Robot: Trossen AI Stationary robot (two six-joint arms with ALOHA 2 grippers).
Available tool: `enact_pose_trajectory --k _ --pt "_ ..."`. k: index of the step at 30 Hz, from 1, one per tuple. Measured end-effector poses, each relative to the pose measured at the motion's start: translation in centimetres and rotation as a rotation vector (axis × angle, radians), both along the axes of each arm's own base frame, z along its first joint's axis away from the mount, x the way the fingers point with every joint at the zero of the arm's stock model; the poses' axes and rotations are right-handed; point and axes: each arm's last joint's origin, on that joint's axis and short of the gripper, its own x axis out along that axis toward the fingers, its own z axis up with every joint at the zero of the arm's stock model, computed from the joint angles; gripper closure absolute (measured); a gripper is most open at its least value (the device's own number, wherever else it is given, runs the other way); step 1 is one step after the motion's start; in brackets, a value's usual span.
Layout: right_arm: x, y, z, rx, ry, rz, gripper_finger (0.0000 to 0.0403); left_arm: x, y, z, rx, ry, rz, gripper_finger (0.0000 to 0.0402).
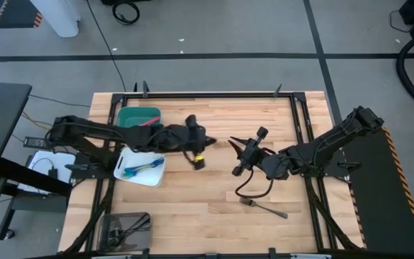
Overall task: Sort silverware by color (type)
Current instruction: Put the blue fork into the white bin
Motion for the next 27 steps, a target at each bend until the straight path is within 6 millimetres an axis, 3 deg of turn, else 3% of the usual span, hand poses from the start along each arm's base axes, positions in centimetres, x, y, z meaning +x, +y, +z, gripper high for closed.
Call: enact_pose_trajectory --k 6,10,19,27 --pt "0.0 -0.1 -0.1 0.002 0.008 0.003 0.0337 -2.8 -2.4 2.1 -0.029 0.303 -0.047 0.0385" --pt "0.0 -0.2 -0.1 0.001 0.012 0.001 0.0337 -5.2 -3.7 2.4 -0.078 0.516 -0.014 0.0385" --pt "0.0 -0.2 -0.2 0.001 0.016 0.004 0.0337 -9.7 -4.8 0.9 -0.119 0.901 0.165 0.0384" --pt "0.0 -0.2 -0.2 0.003 0.017 0.006 0.0337 -10.8 -5.0 -3.4 -0.083 1.075 0.198 0.0384"
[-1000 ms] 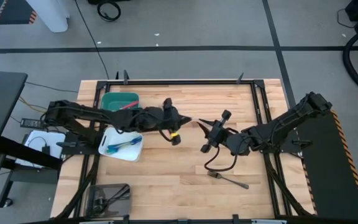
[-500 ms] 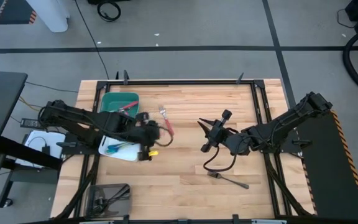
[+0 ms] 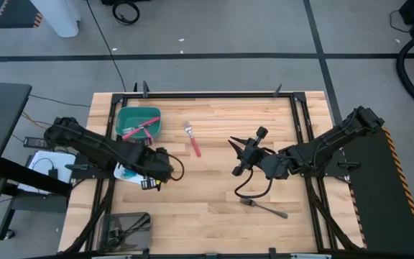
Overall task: Sort silverware by color (type)
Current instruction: Put the blue fork into the white bin, then put the pink fork into the green bin
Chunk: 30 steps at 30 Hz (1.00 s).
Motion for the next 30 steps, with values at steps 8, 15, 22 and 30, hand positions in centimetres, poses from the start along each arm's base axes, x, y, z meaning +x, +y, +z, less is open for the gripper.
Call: enact_pose_trajectory --k 8,15,22,30 --pt "0.0 0.0 0.0 -0.002 0.005 0.0 0.0337 -1.6 0.8 -4.4 0.032 0.187 0.019 0.0383" --pt "0.0 0.0 0.0 -0.002 0.004 0.0 0.0337 -2.7 1.2 -6.3 0.064 0.269 0.022 0.037" --pt "0.0 0.0 0.0 0.016 -0.01 -0.003 0.0337 -2.6 1.1 -6.3 0.058 0.269 0.02 0.0335" --pt "0.0 0.0 0.0 0.017 -0.011 -0.003 0.0337 -2.6 1.1 -6.2 0.056 0.267 0.015 0.0318"
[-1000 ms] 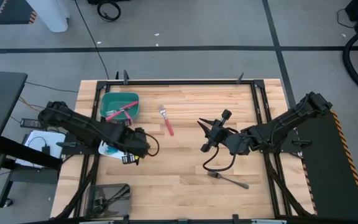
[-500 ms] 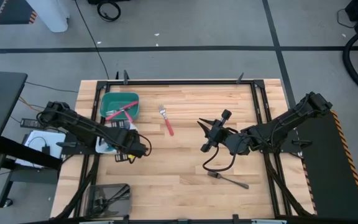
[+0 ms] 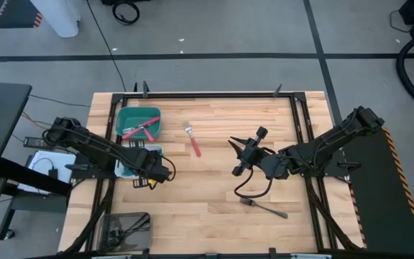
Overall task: Sort silverware by color (type)
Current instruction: Put the pink fork into the green bin
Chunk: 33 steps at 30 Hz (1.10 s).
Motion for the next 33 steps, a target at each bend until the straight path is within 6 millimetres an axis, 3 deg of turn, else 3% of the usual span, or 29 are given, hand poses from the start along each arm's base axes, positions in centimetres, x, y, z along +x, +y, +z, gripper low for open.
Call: enact_pose_trajectory --k 7,15,25,29,33 --pt "0.0 0.0 0.0 0.0 0.0 0.0 0.0337 1.7 -0.4 2.9 0.002 -0.152 -0.022 0.0317" --pt "0.0 0.0 0.0 0.0 0.0 0.0 0.0337 5.6 0.9 7.8 0.188 -0.576 -0.017 0.0317" --pt "0.0 0.0 0.0 0.0 0.001 0.0 0.0337 8.7 5.4 9.1 0.15 -0.743 -0.033 0.0313" --pt "0.0 0.0 -0.1 -0.006 0.016 0.0 0.0337 9.4 8.1 8.8 0.162 -0.82 0.067 0.0296" --pt "-0.1 0.0 -0.2 -0.011 0.025 -0.001 0.0337 10.1 11.3 8.5 0.169 -1.02 0.315 0.0282"
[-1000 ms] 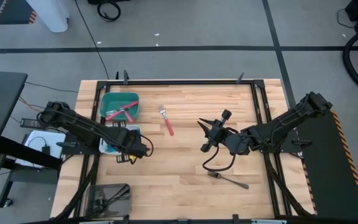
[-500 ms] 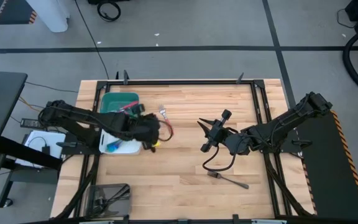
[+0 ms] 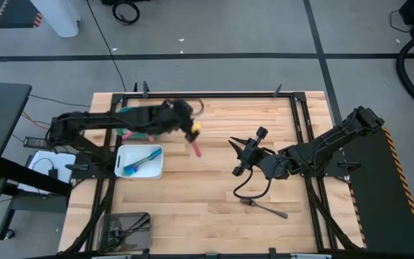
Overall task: Sort silverware by color (type)
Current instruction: Put the pink fork into the green bin
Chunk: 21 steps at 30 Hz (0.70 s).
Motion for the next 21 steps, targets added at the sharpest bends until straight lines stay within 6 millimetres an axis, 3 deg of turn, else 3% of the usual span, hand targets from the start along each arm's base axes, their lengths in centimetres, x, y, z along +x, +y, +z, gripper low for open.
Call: enact_pose_trajectory --k 5,12,17,21 --pt "-0.1 0.0 -0.2 -0.006 0.021 -0.006 0.0337 -0.3 2.5 -0.8 -0.145 -0.125 0.155 0.0283" --pt "-0.1 -0.4 -0.5 0.004 0.029 -0.026 0.0337 0.3 3.9 -3.2 -0.203 -0.03 0.106 0.0284" --pt "0.0 -0.6 -0.4 0.008 0.024 -0.031 0.0337 1.4 4.6 -5.8 -0.33 0.046 0.056 0.0284" --pt "0.0 -0.6 -0.4 0.019 0.015 -0.034 0.0337 2.1 5.3 -8.3 -0.38 0.118 0.117 0.0284"
